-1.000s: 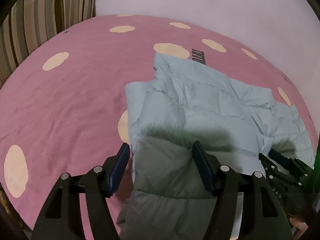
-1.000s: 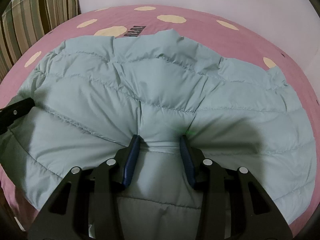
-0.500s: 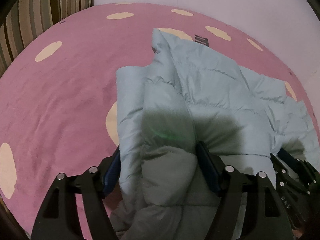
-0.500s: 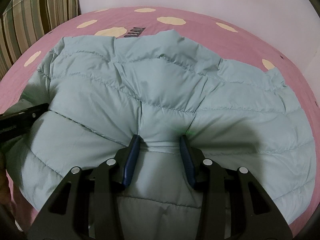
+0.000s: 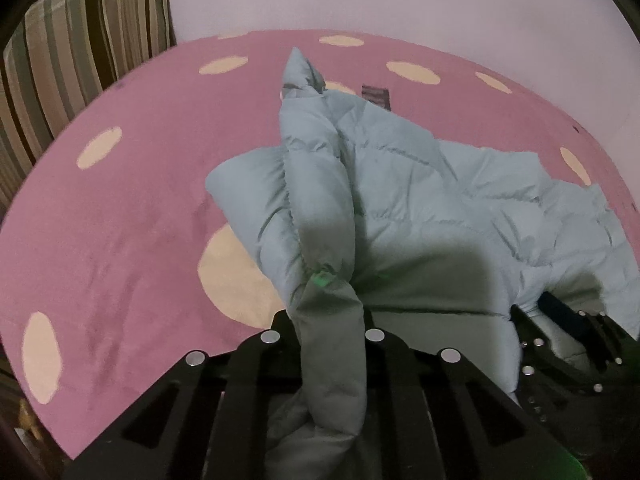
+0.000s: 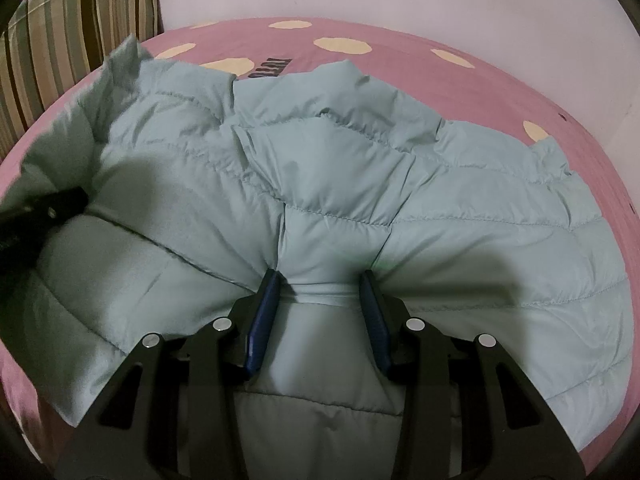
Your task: Fold large clothes
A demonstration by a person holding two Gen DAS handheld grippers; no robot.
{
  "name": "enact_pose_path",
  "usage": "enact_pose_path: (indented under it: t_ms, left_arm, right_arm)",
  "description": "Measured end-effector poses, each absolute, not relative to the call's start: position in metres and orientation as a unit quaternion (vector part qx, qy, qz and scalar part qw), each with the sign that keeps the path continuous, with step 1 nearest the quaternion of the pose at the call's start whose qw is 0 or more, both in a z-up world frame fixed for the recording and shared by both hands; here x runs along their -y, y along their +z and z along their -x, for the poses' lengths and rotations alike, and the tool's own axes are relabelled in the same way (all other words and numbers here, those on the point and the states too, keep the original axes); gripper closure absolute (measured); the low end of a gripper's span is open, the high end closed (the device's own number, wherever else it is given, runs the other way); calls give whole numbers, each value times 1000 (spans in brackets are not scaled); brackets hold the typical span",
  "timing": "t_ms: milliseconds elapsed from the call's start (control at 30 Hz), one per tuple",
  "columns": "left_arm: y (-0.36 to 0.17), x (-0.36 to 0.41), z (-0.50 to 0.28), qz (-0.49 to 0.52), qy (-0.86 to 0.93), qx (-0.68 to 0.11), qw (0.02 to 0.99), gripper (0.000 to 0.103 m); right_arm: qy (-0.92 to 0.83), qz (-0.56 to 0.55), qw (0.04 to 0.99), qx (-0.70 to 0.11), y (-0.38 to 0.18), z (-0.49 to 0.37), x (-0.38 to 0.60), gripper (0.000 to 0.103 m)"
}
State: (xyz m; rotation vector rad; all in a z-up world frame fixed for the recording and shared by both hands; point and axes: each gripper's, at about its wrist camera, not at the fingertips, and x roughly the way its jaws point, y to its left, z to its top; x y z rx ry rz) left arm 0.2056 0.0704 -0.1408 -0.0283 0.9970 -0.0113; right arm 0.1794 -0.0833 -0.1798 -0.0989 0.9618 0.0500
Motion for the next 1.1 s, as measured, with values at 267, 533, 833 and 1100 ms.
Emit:
enact_pose_path:
  t_ms: [267,533,833,1100]
  left_arm:
    - [-103,-44,-192,-26,14,-437,899,94]
    - [-62,9,-178,-69,1,-394,916,94]
    - [-64,104,-171,-122,-45,-382,915,94]
    - [-106,172,-171,-168,-70,-402,898,94]
  right_arm:
    - [36,40,894,-445,-164,-172,92,51]
    - [-17,9,915,-404,-119,-140,164,40]
    - [-87,-6,907,-412,-121,-106,251,37]
    - [-121,-32,897,-425,-132,-88,306,35]
